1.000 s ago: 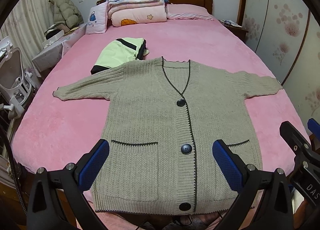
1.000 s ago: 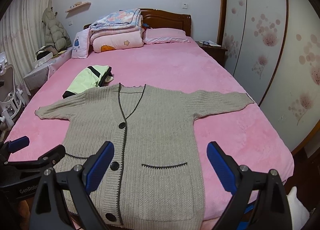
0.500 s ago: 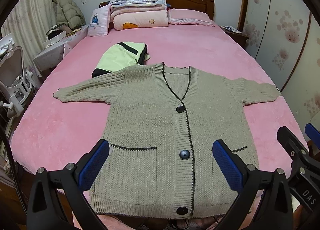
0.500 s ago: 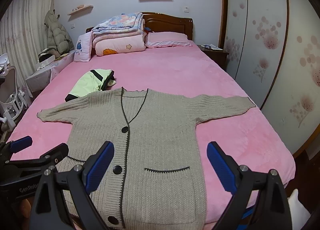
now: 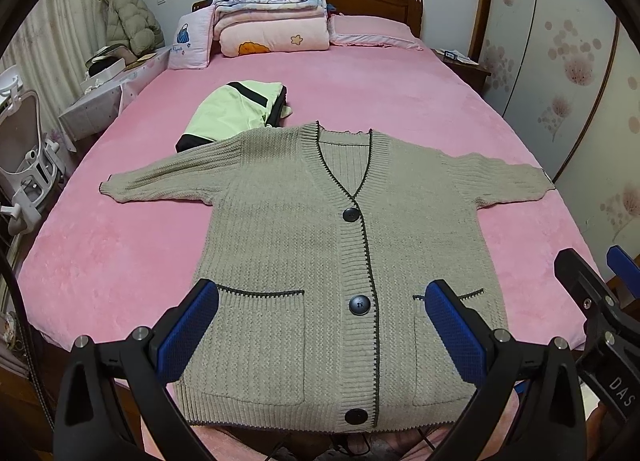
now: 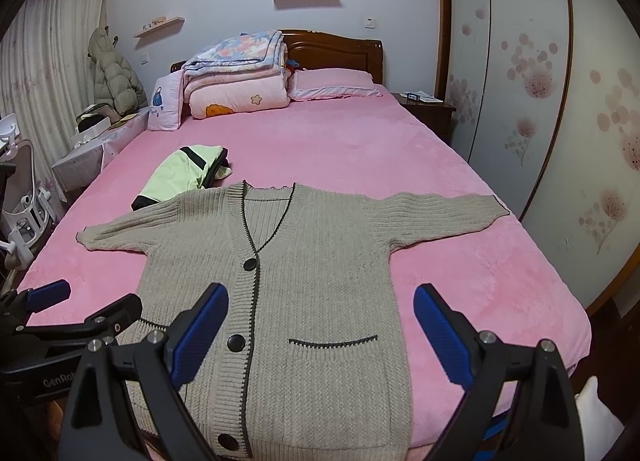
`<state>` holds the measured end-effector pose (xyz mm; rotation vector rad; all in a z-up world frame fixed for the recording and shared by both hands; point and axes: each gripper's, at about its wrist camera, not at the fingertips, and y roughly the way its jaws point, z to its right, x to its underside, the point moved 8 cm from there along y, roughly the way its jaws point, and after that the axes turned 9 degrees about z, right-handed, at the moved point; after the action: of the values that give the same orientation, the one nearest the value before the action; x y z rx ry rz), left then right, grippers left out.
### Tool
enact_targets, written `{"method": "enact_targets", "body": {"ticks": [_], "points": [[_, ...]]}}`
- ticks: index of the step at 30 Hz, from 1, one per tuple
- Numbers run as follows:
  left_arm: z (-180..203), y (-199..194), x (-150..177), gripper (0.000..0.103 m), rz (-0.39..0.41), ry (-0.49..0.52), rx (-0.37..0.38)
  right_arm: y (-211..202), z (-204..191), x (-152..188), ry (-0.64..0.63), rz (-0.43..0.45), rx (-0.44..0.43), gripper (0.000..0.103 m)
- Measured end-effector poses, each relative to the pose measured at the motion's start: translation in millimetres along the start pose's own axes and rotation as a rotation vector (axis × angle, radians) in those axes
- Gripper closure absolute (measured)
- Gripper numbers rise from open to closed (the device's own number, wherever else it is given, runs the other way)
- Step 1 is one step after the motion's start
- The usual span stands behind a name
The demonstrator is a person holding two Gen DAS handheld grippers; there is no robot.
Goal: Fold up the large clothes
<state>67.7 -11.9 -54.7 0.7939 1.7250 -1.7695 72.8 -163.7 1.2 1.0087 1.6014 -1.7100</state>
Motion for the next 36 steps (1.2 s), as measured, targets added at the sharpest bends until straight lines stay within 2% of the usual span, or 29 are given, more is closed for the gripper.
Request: {"method": "enact_targets", "body": {"ticks": [20, 27, 31, 36], "points": [[5.7, -20.0, -13.0, 0.0, 0.048, 0.001, 0.007, -19.3, 15.1, -12.8, 0.022, 0.045, -0.021, 0.008], [16.1, -28.9, -63.3, 0.0, 0.122, -0.014, 0.014, -13.9, 56.9, -32.6, 0.039, 0.072, 0.034, 0.008], [34.6, -32.6, -95.2, 0.0, 0.183, 0.006, 0.018, -15.6, 94.6, -57.0, 0.052, 0.12, 0.091, 0.008], [63.7, -26.8, -123.4, 0.0, 0.207, 0.021, 0.045, -20.3, 139.4, -91.9, 0.064, 0.182, 0.145, 0.008]]}}
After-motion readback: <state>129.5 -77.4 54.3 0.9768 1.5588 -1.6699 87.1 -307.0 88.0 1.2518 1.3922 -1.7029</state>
